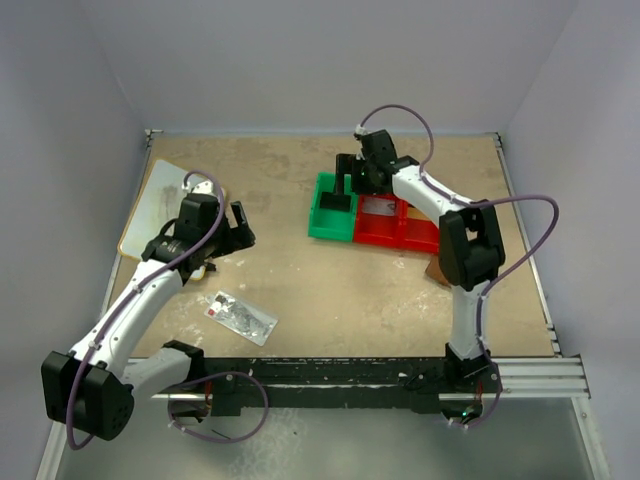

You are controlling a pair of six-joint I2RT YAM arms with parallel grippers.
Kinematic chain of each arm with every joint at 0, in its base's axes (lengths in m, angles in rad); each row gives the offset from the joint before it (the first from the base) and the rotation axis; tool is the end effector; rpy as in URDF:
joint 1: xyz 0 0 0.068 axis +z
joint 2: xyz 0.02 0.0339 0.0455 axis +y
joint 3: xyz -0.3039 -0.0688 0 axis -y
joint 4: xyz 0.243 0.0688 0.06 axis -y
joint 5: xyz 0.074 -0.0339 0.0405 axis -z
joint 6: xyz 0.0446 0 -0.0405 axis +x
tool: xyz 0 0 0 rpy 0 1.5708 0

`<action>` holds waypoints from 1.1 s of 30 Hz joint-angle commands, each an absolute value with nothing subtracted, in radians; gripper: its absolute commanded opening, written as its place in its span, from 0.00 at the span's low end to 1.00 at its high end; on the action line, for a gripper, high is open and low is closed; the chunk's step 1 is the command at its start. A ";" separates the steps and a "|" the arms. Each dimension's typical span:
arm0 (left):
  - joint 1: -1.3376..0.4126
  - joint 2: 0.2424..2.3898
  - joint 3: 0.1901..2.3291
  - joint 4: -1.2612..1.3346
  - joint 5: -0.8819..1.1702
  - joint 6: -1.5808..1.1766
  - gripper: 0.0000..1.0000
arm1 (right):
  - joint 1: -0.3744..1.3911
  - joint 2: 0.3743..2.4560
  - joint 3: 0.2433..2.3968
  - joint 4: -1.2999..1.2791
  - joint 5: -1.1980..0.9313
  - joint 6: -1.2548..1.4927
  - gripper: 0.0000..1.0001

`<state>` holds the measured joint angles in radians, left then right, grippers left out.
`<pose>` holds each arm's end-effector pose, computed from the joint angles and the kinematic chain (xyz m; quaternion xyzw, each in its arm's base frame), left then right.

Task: Take the credit cards out of the card holder
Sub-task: Move the storage box to the center of the board.

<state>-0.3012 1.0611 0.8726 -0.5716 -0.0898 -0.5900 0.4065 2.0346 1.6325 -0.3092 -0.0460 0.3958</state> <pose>0.1993 -0.0577 0.3106 -0.1496 0.9059 -0.1326 0.3732 0.4519 0.1968 0.2680 -0.0144 0.9088 0.1819 0.3753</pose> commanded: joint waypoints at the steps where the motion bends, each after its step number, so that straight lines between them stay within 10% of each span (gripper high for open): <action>1: -0.295 1.061 0.885 -0.561 -0.099 -0.574 0.89 | 0.406 2.060 1.715 -0.291 -0.197 0.281 0.94; 19: -0.295 1.061 0.839 -0.539 -0.090 -0.581 0.88 | 0.452 1.926 1.710 -0.347 -0.153 0.171 0.93; 26: -0.295 1.034 0.751 -0.496 -0.025 -0.717 0.88 | 0.385 1.515 1.357 -0.330 0.414 0.428 1.00; 33: -0.389 1.107 0.688 -0.403 0.118 -0.789 0.86 | 0.025 1.264 0.949 -0.396 0.274 0.674 1.00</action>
<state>-0.3264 1.0828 0.6903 -0.4984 0.0338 -0.7280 0.1665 1.3041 1.1473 -0.3374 0.2859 0.5194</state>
